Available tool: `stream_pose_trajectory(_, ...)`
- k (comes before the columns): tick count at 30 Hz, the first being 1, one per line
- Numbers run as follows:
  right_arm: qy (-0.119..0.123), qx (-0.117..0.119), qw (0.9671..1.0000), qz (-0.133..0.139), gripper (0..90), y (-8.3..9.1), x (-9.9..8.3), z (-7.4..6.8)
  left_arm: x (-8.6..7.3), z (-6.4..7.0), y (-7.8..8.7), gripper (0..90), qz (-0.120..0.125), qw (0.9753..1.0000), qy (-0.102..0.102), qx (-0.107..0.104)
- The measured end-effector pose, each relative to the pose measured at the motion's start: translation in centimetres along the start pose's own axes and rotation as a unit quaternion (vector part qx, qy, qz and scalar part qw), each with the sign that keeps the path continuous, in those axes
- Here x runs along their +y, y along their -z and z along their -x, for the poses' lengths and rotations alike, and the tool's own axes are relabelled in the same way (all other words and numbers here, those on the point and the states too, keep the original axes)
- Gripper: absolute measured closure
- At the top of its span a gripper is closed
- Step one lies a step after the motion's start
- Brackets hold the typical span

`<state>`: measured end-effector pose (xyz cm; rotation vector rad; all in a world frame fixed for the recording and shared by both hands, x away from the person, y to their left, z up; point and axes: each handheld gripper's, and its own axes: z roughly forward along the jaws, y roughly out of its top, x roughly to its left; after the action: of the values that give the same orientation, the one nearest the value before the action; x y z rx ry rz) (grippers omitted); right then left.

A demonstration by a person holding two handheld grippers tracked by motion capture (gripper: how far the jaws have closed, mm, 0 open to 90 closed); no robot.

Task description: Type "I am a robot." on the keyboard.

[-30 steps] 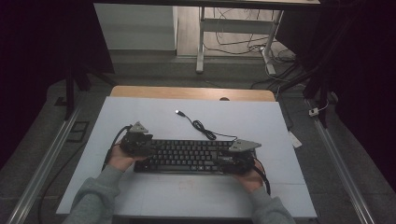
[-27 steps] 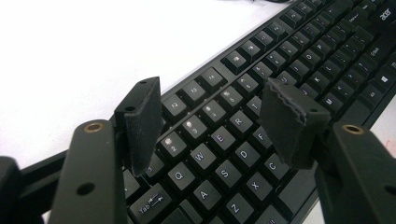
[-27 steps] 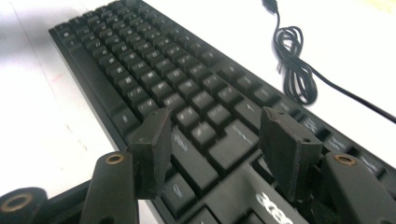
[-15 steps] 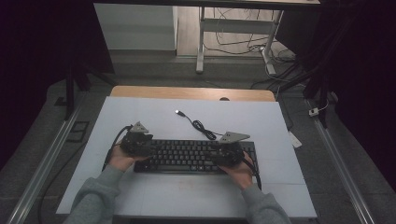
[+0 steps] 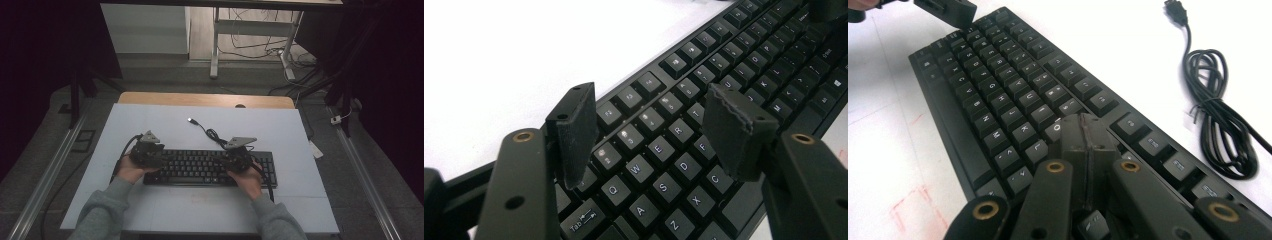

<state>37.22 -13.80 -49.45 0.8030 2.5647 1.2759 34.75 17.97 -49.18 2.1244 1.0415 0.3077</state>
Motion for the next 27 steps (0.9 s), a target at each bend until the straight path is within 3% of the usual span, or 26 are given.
stream_pose_trajectory(10,0.003,0.000,0.9996,-0.029,89.9,-2.5,0.6,-0.3,0.0,0.0,0.0,38.1,0.000,1.0000,-0.001,-0.001)
stream_pose_trajectory(27,0.007,0.010,0.9993,-0.035,89.7,-4.1,0.7,-0.8,0.0,0.1,-0.2,37.7,-0.003,1.0000,-0.006,-0.001)
